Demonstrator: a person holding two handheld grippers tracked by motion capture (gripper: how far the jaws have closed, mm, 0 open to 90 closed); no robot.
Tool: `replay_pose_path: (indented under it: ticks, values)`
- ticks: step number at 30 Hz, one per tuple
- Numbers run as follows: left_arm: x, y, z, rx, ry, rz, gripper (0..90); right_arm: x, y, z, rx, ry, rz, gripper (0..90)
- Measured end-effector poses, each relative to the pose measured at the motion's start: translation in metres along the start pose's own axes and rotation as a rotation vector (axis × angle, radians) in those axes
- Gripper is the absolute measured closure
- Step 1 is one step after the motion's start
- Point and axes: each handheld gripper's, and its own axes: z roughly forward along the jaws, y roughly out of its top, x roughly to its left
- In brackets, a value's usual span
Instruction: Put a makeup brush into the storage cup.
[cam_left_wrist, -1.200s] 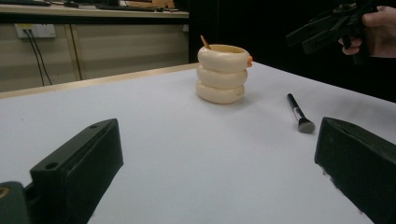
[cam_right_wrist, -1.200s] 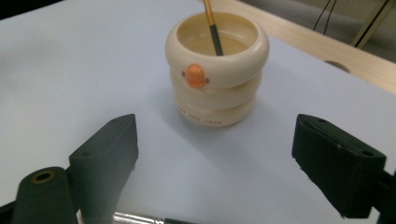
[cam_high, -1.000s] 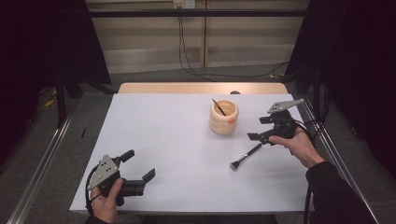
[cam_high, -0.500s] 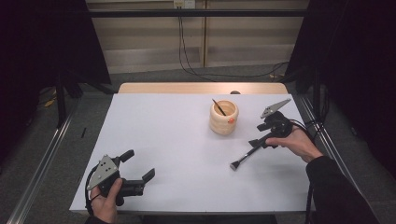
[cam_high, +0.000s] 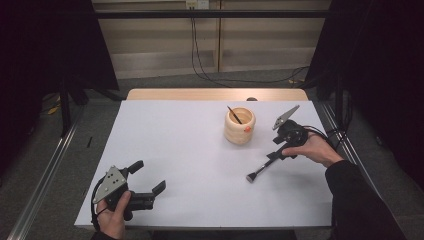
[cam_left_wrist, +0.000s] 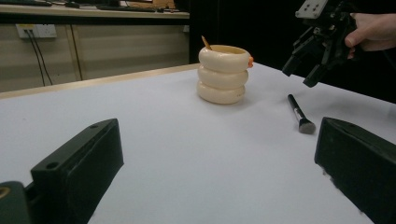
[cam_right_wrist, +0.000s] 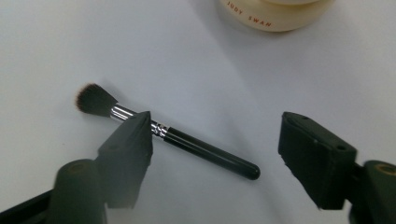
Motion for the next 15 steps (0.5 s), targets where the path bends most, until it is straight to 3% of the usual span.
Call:
replay_pose_path:
  ticks: [4,7,9,11,15]
  values:
    - [-0.001,0.0,0.001,-0.006,-0.003,-0.007,1.0,-0.001,0.0,0.004,0.033,0.003,-0.017,32.4]
    - [0.001,0.0,0.0,0.006,-0.005,0.01,1.0,-0.003,-0.001,0.007,0.037,0.003,-0.034,34.1]
    - [0.0,0.0,0.0,0.002,0.003,0.002,1.0,-0.003,-0.002,0.009,0.05,0.016,-0.029,34.5]
    - [0.0,0.0,0.0,0.002,-0.003,-0.002,1.0,-0.003,-0.004,0.011,0.054,0.04,-0.059,33.0]
    - [0.001,0.0,0.0,0.007,0.001,0.01,1.0,-0.004,-0.006,0.015,0.085,0.048,-0.071,38.9]
